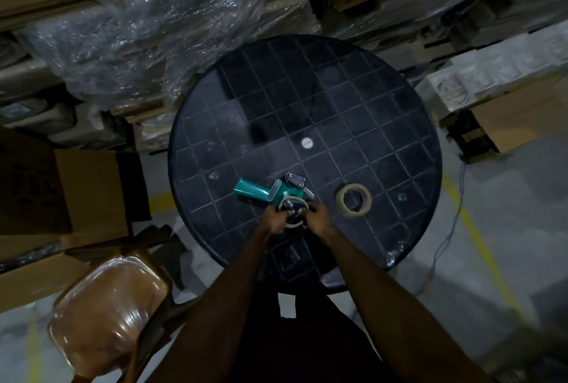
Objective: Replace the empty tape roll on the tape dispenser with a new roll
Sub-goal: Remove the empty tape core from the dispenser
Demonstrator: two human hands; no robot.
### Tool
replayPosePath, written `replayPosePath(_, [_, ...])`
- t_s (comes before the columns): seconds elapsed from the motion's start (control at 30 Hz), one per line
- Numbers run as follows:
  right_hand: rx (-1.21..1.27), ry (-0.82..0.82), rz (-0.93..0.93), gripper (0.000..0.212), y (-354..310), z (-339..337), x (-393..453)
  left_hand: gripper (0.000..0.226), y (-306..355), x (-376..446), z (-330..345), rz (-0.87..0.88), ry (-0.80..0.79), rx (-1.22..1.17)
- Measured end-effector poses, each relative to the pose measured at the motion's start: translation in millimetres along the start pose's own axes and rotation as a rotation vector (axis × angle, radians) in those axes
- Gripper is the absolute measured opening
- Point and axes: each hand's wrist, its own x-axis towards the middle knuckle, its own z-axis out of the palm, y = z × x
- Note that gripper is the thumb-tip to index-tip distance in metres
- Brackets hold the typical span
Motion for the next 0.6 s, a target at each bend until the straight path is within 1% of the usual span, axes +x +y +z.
replayPosePath(0.1, [0.070, -0.030, 0.061, 0.017, 3, 0, -7, 0.017, 4, -9, -7, 0.000, -0.021, -0.040])
replayPosePath(0.13, [0.077, -0.044, 0.079, 0.020, 3, -1, -10, 0.017, 6, -14, -10, -0.008, -0.023, -0.049])
replayPosePath(0.2, [0.058, -0.072, 0.100, 0.022, -2, -4, -18, 0.025, 7, -18, -13, 0.018, -0.031, -0.047])
replayPosePath(0.23, [0.051, -0.082, 0.099, 0.021, -2, -6, -18, 0.027, 4, -15, -14, 0.036, -0.017, -0.036])
replayPosePath(0.37, [0.059, -0.066, 0.080, 0.010, -16, -14, -31, 0.022, 11, -25, -19, 0.092, -0.012, 0.007])
replayPosePath(0.5, [0.098, -0.054, 0.068, 0.009, -34, -21, -47, 0.032, 18, -20, -21, 0.173, -0.045, 0.038])
replayPosePath(0.6, [0.073, -0.056, 0.019, 0.009, -40, -29, -46, 0.028, 31, -29, -23, 0.255, -0.102, 0.072])
